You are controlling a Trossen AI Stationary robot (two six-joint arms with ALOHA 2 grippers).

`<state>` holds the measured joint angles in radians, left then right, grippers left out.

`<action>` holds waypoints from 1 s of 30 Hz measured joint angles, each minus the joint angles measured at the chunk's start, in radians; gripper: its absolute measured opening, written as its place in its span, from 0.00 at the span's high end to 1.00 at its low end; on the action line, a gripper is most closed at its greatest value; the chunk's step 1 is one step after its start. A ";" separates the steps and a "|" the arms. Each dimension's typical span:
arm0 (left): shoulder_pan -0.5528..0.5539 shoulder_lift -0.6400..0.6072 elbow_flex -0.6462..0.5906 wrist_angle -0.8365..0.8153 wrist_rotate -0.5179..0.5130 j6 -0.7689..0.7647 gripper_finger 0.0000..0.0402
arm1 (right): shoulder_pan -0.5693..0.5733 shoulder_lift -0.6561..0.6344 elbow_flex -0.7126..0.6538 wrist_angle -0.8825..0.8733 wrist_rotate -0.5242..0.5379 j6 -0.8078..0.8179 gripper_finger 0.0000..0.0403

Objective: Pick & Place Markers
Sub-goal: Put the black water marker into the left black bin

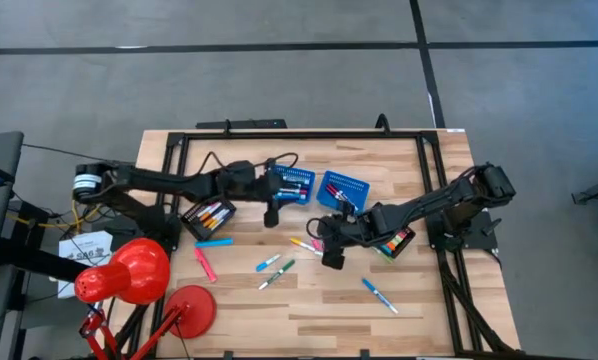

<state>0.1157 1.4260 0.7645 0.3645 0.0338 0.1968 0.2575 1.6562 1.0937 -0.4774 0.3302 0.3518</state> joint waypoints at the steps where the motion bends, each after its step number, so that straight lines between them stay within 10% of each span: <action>1: -0.013 -0.013 -0.007 -0.002 -0.001 -0.010 0.63 | 0.005 0.000 -0.018 0.010 -0.015 0.000 0.64; 30: -0.069 -0.076 -0.153 0.002 -0.041 -0.068 0.66 | 0.136 0.010 -0.356 0.470 -0.040 -0.042 0.70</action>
<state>0.0471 1.3502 0.6117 0.3668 -0.0074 0.1284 0.3939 1.6664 0.7373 -0.0079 0.2905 0.3096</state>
